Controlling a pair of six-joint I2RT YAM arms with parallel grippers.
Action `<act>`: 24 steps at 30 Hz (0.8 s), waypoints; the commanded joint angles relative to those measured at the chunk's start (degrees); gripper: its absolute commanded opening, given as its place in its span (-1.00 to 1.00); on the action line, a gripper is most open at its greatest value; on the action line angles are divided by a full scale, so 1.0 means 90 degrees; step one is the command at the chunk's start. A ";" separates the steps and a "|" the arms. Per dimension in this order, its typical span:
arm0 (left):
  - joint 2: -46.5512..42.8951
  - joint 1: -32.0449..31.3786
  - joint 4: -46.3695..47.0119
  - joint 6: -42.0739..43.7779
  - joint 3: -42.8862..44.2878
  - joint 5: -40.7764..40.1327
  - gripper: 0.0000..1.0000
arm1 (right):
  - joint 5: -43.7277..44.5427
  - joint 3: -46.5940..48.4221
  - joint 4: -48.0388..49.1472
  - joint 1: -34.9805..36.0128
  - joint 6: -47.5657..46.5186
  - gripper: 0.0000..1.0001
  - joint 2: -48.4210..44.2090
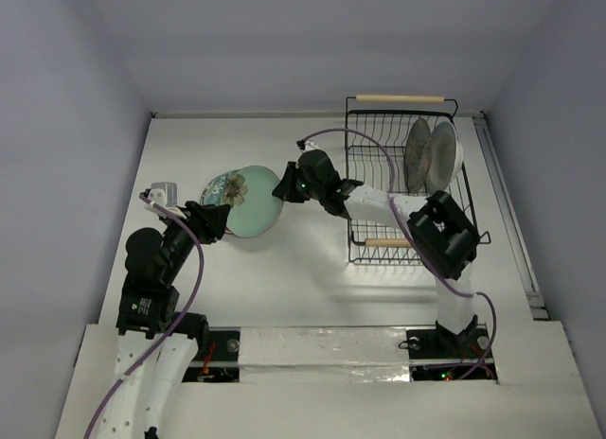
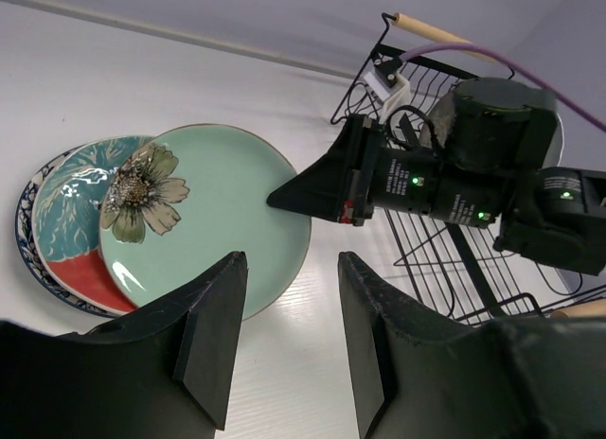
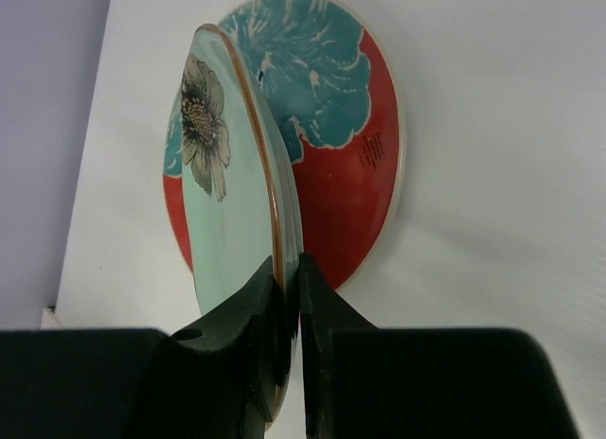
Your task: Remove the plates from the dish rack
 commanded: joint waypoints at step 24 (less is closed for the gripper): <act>0.0076 0.0033 0.0276 -0.0068 -0.0016 0.0071 -0.20 | 0.1313 0.0911 -0.0075 0.0496 -0.0102 0.70 0.0654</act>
